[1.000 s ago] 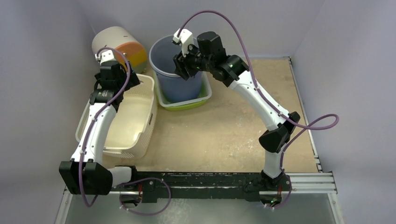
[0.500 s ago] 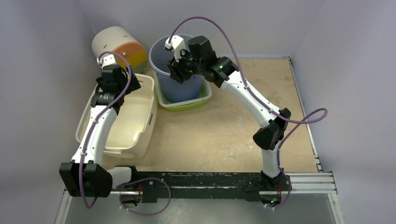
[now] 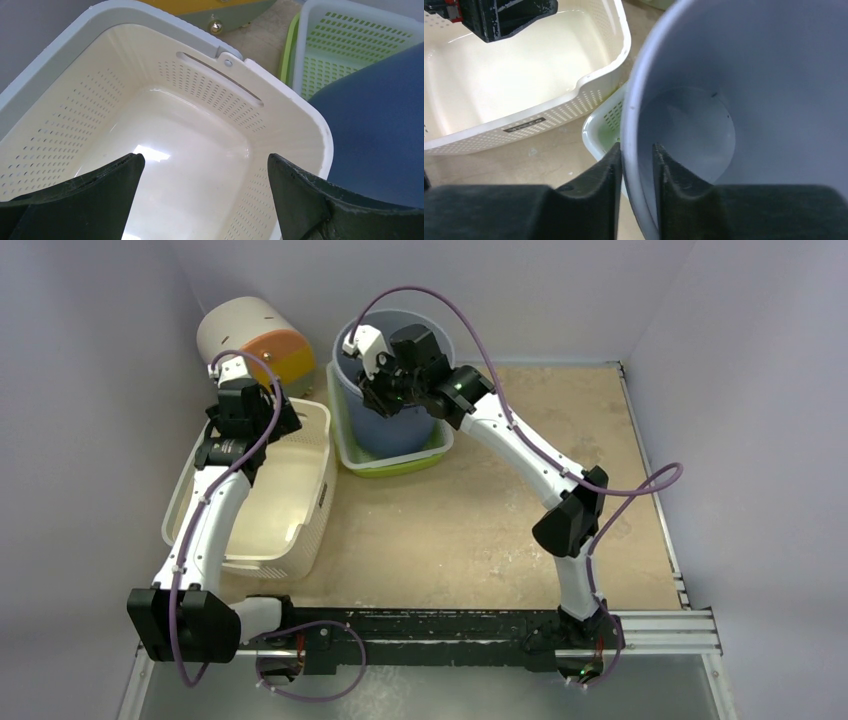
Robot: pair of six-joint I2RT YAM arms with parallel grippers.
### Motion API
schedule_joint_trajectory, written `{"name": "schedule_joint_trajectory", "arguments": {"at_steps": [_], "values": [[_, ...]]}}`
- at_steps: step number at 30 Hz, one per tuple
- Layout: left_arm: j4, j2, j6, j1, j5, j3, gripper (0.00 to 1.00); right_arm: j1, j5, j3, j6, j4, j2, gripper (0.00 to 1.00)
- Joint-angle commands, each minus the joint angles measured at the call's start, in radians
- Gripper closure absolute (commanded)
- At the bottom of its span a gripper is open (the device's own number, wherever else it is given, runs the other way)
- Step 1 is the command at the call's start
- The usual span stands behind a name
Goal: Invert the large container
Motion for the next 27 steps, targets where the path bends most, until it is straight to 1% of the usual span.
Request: {"name": "schedule_joint_trajectory", "arguments": {"at_steps": [1,4,7,9,14,15,16,17,27], "values": [[0.023,-0.001,0.020,0.002,-0.002,0.020,0.04,-0.001,0.070,0.058,-0.002,0.026,0.000,0.77],[0.024,0.003,0.020,0.002,0.001,0.025,0.04,-0.001,0.068,0.078,-0.003,0.032,-0.003,0.83],[0.026,0.006,0.022,0.002,0.000,0.030,0.04,-0.001,0.056,0.099,-0.003,0.037,-0.008,0.97],[0.023,0.008,0.024,0.002,0.001,0.032,0.04,-0.001,0.051,0.106,-0.003,0.046,-0.015,1.00],[0.021,0.005,0.023,0.002,0.001,0.023,0.04,-0.002,0.059,0.120,-0.008,0.062,-0.024,1.00],[0.022,0.004,0.022,0.002,0.002,0.021,0.04,-0.002,0.065,0.125,-0.009,0.061,-0.025,0.95],[0.024,0.004,0.022,0.001,0.002,0.019,0.04,-0.001,0.072,0.129,-0.011,0.061,-0.026,0.87],[0.024,0.003,0.022,0.002,0.002,0.018,0.04,-0.001,0.075,0.132,-0.012,0.062,-0.027,0.85],[0.031,0.010,0.023,0.002,0.004,0.015,0.04,-0.002,0.097,0.163,-0.016,0.097,-0.060,0.84]]}}
